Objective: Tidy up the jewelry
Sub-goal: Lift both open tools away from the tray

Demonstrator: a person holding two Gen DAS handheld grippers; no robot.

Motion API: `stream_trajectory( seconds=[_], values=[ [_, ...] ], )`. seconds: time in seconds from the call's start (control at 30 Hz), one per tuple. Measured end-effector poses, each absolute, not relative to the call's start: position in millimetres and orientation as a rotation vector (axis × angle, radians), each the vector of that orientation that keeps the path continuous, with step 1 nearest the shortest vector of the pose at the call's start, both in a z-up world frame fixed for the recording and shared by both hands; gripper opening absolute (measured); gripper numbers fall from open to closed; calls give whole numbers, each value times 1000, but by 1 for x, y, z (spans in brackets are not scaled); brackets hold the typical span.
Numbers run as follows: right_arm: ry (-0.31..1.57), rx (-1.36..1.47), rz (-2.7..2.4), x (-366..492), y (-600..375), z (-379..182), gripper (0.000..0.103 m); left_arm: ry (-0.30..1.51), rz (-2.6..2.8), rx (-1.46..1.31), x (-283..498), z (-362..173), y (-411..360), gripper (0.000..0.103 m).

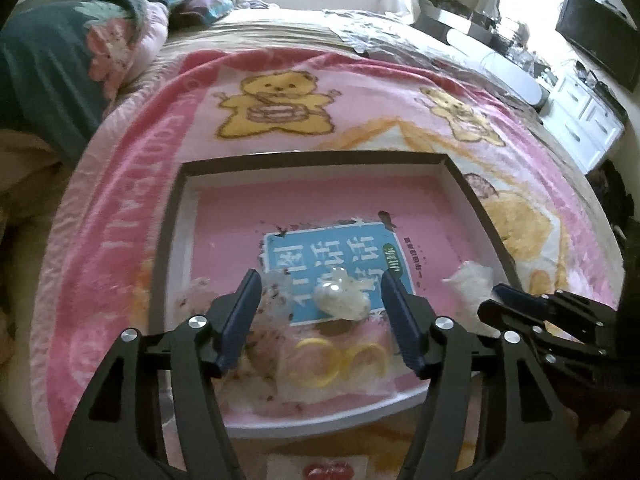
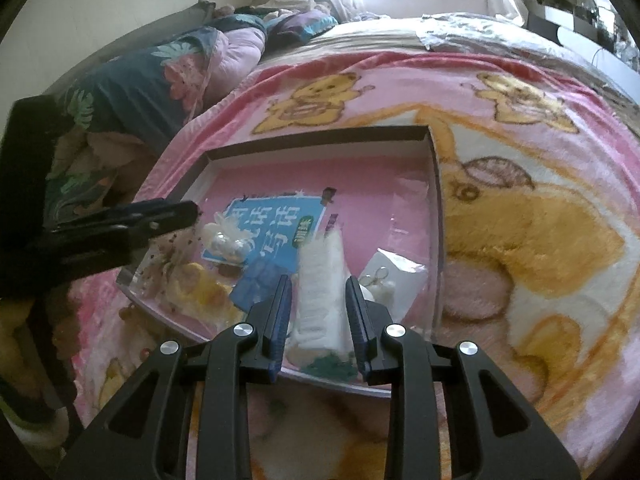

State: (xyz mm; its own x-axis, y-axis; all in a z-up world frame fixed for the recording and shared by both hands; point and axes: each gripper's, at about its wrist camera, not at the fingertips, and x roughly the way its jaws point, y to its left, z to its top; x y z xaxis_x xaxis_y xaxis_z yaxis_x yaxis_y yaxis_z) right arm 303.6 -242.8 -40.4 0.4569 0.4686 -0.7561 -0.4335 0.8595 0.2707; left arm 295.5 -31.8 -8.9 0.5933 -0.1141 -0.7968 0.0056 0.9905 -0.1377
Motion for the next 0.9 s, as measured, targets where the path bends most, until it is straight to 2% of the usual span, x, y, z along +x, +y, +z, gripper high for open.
stream_trajectory(
  seconds=[0.07, 0.17, 0.3, 0.43, 0.5, 0.57, 0.9],
  values=[
    [936, 49, 556, 302, -244, -36, 39, 922, -61, -134, 289, -3, -28, 57],
    [903, 49, 554, 297, -247, -25, 41, 902, -49, -148, 278, 5, -23, 62],
    [846, 80, 547, 289, -257, -4, 55, 873, -37, -157, 265, 18, -19, 70],
    [772, 75, 530, 276, -265, 20, 64, 831, -33, -168, 249, 36, -17, 80],
    [743, 88, 526, 271, -271, 29, 74, 809, -28, -173, 241, 45, -17, 87],
    [717, 102, 525, 265, -276, 38, 79, 789, -23, -180, 234, 53, -16, 90],
    [688, 130, 505, 234, -293, 60, 84, 719, -27, -186, 204, 81, -16, 93]
  ],
)
